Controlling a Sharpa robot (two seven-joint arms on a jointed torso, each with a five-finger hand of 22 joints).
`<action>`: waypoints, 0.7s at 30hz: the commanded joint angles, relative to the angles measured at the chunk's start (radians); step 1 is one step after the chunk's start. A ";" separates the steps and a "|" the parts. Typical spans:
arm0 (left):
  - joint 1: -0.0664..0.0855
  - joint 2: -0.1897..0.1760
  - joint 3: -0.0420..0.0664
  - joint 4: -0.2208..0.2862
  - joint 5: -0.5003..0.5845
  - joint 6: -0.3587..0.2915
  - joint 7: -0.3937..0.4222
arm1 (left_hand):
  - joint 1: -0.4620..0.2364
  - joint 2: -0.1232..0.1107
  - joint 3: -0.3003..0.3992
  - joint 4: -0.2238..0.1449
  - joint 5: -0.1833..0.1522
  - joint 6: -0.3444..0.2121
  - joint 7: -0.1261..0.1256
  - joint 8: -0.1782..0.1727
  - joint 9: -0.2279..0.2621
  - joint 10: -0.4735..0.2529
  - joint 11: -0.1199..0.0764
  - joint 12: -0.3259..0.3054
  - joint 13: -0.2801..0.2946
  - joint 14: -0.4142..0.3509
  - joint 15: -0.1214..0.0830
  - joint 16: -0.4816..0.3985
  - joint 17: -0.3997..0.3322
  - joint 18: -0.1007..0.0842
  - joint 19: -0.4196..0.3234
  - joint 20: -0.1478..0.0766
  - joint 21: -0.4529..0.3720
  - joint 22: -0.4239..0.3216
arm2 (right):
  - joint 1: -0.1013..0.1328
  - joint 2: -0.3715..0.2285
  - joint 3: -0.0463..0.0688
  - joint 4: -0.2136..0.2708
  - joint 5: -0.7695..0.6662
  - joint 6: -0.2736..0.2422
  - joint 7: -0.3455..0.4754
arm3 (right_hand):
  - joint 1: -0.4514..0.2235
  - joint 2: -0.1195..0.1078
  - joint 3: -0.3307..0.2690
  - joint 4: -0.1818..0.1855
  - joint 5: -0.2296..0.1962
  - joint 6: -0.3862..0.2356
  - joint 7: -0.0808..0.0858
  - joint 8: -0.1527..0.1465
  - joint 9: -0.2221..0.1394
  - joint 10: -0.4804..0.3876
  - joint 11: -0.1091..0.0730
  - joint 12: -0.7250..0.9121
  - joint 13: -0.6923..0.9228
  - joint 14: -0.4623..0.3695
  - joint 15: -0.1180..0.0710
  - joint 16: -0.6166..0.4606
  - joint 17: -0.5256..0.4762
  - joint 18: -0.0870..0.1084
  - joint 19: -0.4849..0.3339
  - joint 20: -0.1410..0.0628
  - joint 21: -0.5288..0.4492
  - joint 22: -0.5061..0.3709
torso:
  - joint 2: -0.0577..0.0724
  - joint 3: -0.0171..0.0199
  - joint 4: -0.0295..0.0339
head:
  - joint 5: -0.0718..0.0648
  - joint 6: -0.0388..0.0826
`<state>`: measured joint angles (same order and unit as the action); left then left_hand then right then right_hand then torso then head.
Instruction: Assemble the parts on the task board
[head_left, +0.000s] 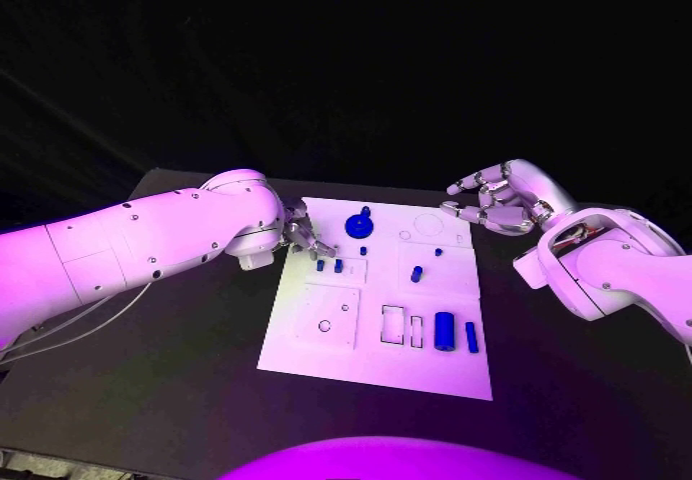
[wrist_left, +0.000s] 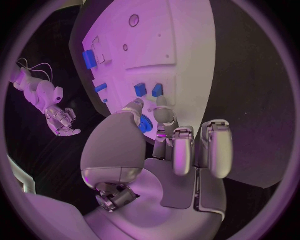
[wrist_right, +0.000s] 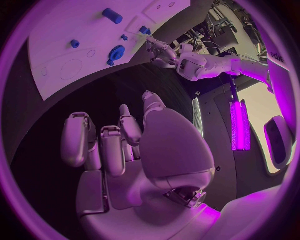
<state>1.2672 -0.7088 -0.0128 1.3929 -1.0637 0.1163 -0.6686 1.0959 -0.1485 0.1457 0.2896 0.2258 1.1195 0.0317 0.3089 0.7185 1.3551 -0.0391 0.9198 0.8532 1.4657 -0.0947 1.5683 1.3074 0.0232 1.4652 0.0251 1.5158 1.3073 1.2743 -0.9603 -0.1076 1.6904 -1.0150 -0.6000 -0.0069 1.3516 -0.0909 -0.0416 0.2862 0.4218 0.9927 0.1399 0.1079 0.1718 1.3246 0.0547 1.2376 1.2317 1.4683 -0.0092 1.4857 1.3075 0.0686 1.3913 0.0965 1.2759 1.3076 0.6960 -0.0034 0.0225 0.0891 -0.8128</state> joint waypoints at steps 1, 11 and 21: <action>0.002 -0.007 0.006 0.011 0.069 -0.115 0.071 | 0.004 0.009 -0.022 0.001 -0.001 -0.016 0.002 -0.006 -0.002 -0.023 0.004 -0.030 -0.033 0.097 0.006 -0.014 0.239 0.005 0.033 -0.003 -0.016 0.166 | -0.001 0.000 0.000 0.000 -0.011 0.007 0.005 | -0.006 0.000 -0.006 -0.001 0.005 -0.001 -0.001 0.004 -0.001 -0.005 0.001 -0.001 -0.001 0.059 -0.006 -0.006 0.085 0.007 -0.006 -0.003 -0.005 0.038 | 0.001 -0.0004 0.0005 | 0.001 0.005; 0.004 -0.015 0.007 0.015 0.148 -0.323 0.315 | 0.179 0.052 -0.056 -0.010 0.001 -0.189 0.086 -0.055 -0.067 -0.261 0.080 -0.206 -0.202 -0.025 0.072 -0.220 -0.015 0.086 -0.224 0.042 -0.296 -0.154 | -0.001 0.000 0.000 -0.001 -0.013 0.008 0.002 | -0.005 0.001 -0.006 -0.002 0.011 -0.001 -0.001 0.005 -0.001 -0.007 0.001 -0.003 -0.003 0.059 -0.007 -0.008 0.083 0.007 -0.007 -0.004 -0.009 0.036 | 0.000 0.0005 0.0010 | -0.006 0.009; -0.024 0.016 -0.015 0.019 0.058 -0.410 0.565 | 0.448 -0.007 0.045 -0.052 0.004 -0.213 0.121 -0.108 -0.230 -0.412 0.134 -0.448 -0.444 -0.359 0.124 -0.766 -0.587 0.161 -0.521 0.105 -0.741 -0.548 | -0.001 -0.002 0.000 -0.001 -0.013 0.013 0.001 | -0.003 0.006 -0.005 -0.002 0.038 0.000 -0.002 0.007 -0.002 -0.010 0.000 -0.006 -0.007 0.058 -0.008 -0.011 0.080 0.008 -0.009 -0.004 -0.016 0.033 | 0.001 0.0006 -0.0002 | -0.019 0.016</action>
<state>1.2451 -0.6961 -0.0282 1.4125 -0.9543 -0.2372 -0.2261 1.5390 -0.1525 0.1855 0.2369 0.2261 0.8980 0.1519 0.2047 0.4974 0.9359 0.0980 0.4800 0.4216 1.0911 0.0293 0.7977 0.7260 0.1710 0.9341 0.1311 0.7744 0.7604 1.2741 -0.9619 -0.1078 1.6892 -1.0164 -0.5986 -0.0078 1.3517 -0.0910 -0.0427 0.2872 0.4568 0.9927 0.1399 0.1118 0.1709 1.3246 0.0547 1.2376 1.2256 1.4683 -0.0092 1.4798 1.3074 0.0686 1.3876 0.0927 1.2643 1.3073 0.6962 -0.0034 0.0234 0.0736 -0.7995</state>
